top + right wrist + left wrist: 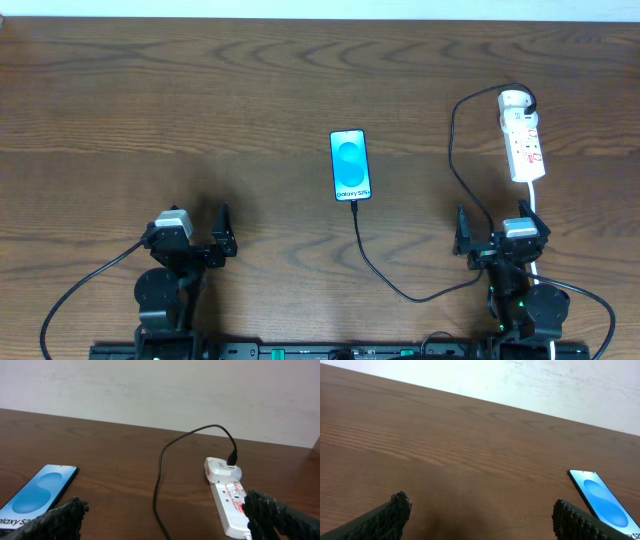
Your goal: Plug charger to phone and switch on socket
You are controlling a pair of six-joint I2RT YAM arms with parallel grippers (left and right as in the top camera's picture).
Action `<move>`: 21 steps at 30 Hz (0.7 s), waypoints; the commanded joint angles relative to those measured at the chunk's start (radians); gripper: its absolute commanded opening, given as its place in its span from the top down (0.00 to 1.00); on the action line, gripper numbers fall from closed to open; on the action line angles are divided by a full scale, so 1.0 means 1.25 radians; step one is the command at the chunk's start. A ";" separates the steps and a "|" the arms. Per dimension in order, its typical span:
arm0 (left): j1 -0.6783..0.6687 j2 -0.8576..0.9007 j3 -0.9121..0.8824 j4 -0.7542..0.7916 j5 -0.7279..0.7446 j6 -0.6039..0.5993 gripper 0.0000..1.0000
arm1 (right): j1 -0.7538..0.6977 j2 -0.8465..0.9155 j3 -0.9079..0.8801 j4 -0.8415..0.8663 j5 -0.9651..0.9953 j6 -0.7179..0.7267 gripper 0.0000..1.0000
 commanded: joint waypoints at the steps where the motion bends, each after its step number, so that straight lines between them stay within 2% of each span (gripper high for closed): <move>1: -0.002 -0.011 -0.020 -0.016 0.013 0.014 0.07 | -0.008 -0.005 -0.004 0.001 0.009 0.003 0.01; 6: -0.002 -0.105 -0.020 -0.018 0.008 0.015 0.07 | -0.008 -0.005 -0.004 0.001 0.009 0.003 0.01; 11: -0.005 -0.104 -0.020 -0.019 0.023 0.011 0.07 | -0.008 -0.005 -0.004 0.001 0.009 0.003 0.01; 18: -0.005 -0.104 -0.020 -0.019 0.030 0.090 0.07 | -0.008 -0.005 -0.004 0.001 0.009 0.003 0.01; 21: -0.005 -0.104 -0.020 -0.019 0.030 0.092 0.07 | -0.008 -0.005 -0.004 0.001 0.009 0.003 0.01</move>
